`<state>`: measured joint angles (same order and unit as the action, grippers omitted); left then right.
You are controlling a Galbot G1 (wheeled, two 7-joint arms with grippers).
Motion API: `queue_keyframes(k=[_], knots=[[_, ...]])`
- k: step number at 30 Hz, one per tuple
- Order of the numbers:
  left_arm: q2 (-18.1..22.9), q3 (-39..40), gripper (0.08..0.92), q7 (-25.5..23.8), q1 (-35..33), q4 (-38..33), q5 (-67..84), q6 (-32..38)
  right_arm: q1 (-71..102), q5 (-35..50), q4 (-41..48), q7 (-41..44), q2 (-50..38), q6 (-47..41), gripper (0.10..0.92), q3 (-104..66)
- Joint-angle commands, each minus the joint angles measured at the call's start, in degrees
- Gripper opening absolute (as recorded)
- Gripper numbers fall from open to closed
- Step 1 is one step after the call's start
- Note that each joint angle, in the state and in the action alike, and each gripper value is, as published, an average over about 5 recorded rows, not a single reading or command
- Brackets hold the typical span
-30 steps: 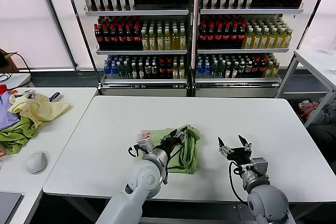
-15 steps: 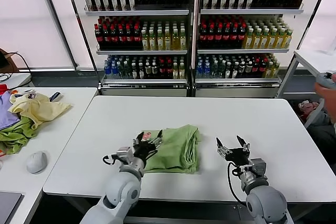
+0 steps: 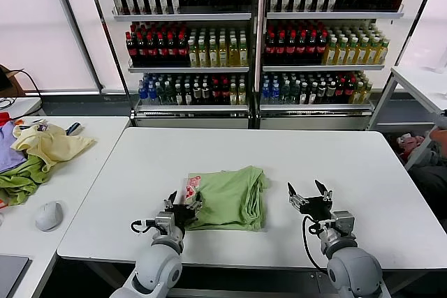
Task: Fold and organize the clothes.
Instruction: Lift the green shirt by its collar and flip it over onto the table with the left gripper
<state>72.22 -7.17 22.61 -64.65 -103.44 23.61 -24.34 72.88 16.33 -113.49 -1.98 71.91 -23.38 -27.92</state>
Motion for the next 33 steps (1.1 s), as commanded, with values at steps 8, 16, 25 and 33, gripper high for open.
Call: queue_keyframes(k=[8, 16, 25, 33], knots=[[-0.69, -2.73, 0.438, -2.81, 0.36, 1.42, 11.66, -4.19, 0.13, -0.26, -0.56, -0.10, 0.65, 0.15, 0.823, 0.20], [0.07, -9.21, 0.222, -3.45, -0.16, -1.53, 34.69, -3.68, 0.07, -0.27, -0.52, -0.13, 0.62, 0.32, 0.823, 0.17], [-2.35, -19.92, 0.117, -3.53, -0.06, -4.11, 49.20, -3.03, -0.05, -0.02, -0.47, -0.09, 0.40, 0.49, 0.823, -0.12], [-11.97, -31.99, 0.117, -3.85, 1.41, -4.45, 55.16, -4.82, -0.96, 0.46, 0.14, -0.04, 0.28, 0.78, 0.823, -0.20]])
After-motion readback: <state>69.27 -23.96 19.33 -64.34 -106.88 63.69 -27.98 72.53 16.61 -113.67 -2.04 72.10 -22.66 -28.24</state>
